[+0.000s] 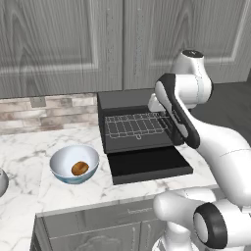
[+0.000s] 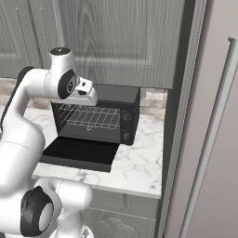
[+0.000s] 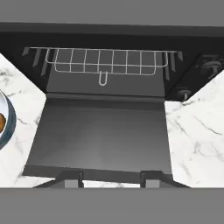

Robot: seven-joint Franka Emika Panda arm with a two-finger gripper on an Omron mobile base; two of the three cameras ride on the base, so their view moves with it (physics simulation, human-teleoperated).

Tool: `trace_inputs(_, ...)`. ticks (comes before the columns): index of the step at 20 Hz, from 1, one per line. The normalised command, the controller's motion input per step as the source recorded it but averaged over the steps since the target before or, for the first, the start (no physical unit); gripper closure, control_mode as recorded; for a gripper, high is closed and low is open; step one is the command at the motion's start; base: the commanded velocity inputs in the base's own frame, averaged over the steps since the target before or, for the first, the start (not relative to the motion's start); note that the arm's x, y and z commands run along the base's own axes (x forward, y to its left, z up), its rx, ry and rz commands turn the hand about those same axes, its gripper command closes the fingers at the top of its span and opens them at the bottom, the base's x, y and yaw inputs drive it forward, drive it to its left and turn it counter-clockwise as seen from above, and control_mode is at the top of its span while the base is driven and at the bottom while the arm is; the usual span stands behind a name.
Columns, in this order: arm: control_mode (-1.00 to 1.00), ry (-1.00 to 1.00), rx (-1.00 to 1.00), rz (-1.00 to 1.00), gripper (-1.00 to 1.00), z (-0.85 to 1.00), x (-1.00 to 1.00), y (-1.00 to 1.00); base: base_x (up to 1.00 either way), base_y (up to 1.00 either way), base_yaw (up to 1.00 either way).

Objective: Pick up the heated bread from the toaster oven and place it in the bowl. Then move the bread bowl to the dining counter.

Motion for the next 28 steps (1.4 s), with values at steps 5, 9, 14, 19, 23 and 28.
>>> trace_inputs(5,-1.0,-0.08,0.01,0.0,-1.0,-0.01,-0.27,0.01,0.0,0.0,0.0)
trace_inputs(9,-1.0,-0.19,0.0,0.0,-1.0,-0.54,-0.51,0.17,0.0,0.0,0.0)
trace_inputs(14,-1.0,-0.37,0.0,0.0,-1.0,-0.58,-0.23,0.03,0.0,0.0,0.0)
trace_inputs(19,-1.0,-0.3,0.0,0.0,-1.0,-0.25,0.0,0.0,0.0,0.0,0.0)
trace_inputs(23,-1.0,-0.28,0.0,0.0,-1.0,-0.25,0.01,0.0,0.0,0.0,0.0)
trace_inputs(28,-1.0,-0.11,0.0,0.0,-1.0,-0.04,0.0,0.0,0.0,0.0,0.0)
